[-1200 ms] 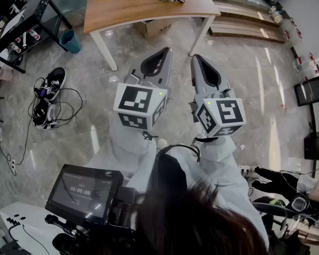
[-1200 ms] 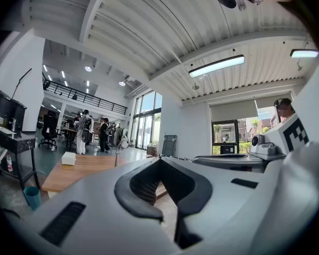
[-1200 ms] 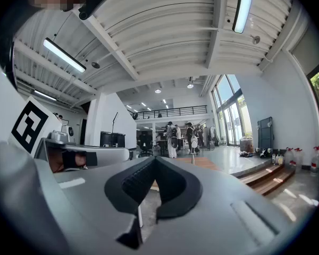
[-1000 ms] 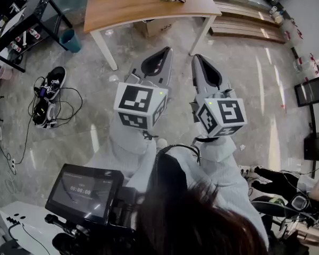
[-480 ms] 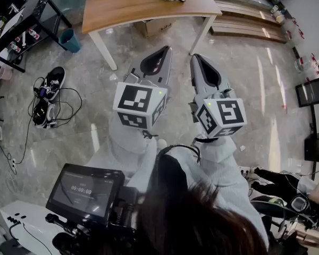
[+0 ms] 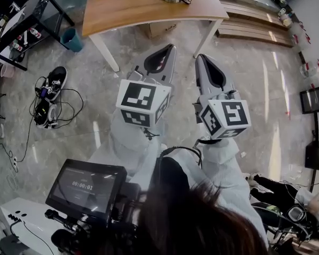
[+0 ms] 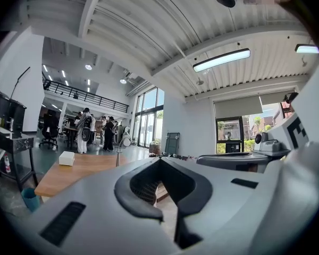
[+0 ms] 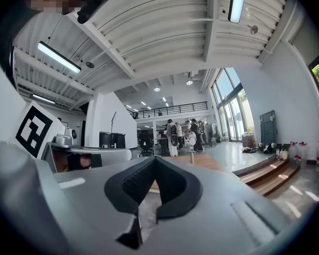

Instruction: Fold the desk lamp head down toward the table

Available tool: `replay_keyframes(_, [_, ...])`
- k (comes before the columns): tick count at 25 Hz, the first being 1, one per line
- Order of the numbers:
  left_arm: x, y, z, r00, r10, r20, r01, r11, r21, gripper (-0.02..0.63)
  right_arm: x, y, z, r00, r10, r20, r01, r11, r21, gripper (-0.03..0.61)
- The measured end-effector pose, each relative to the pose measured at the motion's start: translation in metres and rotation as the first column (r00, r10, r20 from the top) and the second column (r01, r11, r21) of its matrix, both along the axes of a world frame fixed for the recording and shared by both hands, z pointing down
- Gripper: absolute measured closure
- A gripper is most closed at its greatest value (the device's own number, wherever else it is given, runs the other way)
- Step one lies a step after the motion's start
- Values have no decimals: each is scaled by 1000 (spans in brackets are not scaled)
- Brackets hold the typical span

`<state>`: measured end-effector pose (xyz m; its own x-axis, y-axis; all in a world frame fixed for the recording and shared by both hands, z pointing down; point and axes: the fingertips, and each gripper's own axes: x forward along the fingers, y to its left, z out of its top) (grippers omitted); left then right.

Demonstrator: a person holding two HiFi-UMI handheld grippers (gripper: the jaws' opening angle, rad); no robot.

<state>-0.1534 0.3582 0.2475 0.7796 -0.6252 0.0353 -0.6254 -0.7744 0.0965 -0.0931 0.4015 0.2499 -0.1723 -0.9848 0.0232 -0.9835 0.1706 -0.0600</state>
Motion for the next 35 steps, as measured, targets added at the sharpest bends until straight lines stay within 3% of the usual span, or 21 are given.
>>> replay_keyframes(14, [85, -245, -10, 998, 56, 10, -56, 998, 28, 613, 94, -238, -7, 997, 83, -7, -83, 996, 11, 577])
replay_keyframes(21, [124, -331, 8, 999, 41, 21, -40, 999, -5, 613, 142, -324, 6, 997, 79, 11, -78, 997, -21, 577])
replay_keyframes(26, [158, -412, 29, 1000, -11, 27, 11, 1000, -28, 613, 194, -405, 20, 999, 46, 23, -45, 998, -41, 577])
replay_keyframes(35, [213, -555, 26, 983, -182, 2, 181, 982, -57, 613, 281, -557, 15, 992, -128, 4, 128, 988, -86, 577])
